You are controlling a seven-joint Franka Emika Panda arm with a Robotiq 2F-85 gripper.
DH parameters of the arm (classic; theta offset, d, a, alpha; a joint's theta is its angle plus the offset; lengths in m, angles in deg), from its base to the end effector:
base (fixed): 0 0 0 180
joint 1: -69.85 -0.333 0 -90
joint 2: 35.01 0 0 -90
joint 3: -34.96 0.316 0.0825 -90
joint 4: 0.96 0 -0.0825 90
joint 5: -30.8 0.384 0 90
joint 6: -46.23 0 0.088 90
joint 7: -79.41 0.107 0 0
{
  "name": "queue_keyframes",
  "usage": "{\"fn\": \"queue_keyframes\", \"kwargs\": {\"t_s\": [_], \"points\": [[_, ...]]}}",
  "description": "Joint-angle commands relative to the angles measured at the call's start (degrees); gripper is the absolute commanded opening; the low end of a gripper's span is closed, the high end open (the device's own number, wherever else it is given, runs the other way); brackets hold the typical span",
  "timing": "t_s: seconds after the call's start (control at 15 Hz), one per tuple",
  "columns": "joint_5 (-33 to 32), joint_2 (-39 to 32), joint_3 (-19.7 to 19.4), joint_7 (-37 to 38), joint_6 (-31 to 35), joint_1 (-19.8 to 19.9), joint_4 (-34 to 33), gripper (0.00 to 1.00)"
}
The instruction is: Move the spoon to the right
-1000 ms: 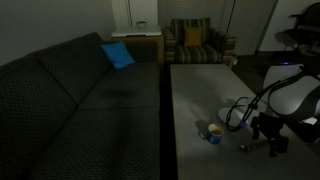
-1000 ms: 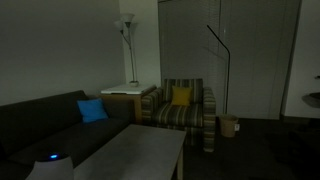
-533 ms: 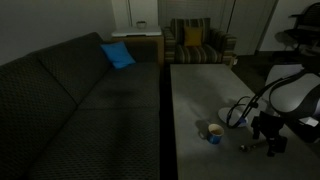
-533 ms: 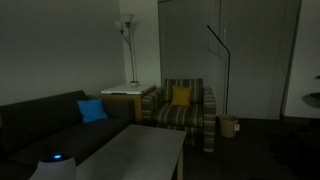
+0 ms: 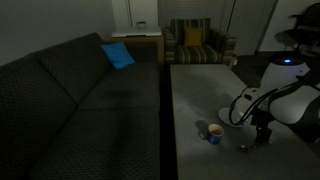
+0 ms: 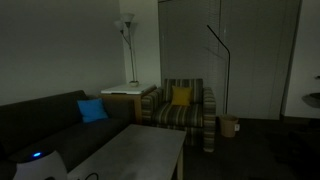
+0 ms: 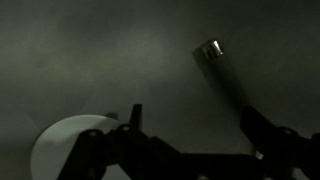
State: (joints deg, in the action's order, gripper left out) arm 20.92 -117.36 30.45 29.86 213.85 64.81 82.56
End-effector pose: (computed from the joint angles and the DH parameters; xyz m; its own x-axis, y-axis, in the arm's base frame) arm 0.5888 0.0177 -0.1625 0.4451 0.8918 -0.0810 0.8945 -0.4384 0.0878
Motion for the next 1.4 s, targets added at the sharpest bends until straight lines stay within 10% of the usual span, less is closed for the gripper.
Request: {"fn": "queue_keyframes", "kwargs": {"t_s": [0.0, 0.6, 1.33], "points": [[-2.17, 0.27, -6.69, 15.15, 0.81, -6.80, 1.85, 1.00], [-20.36, 3.23, 6.82, -5.67, -1.10, 8.42, 7.53, 1.00], [-14.89, 1.41, 9.82, -25.72, -14.68, 12.61, 1.79, 1.00]]}}
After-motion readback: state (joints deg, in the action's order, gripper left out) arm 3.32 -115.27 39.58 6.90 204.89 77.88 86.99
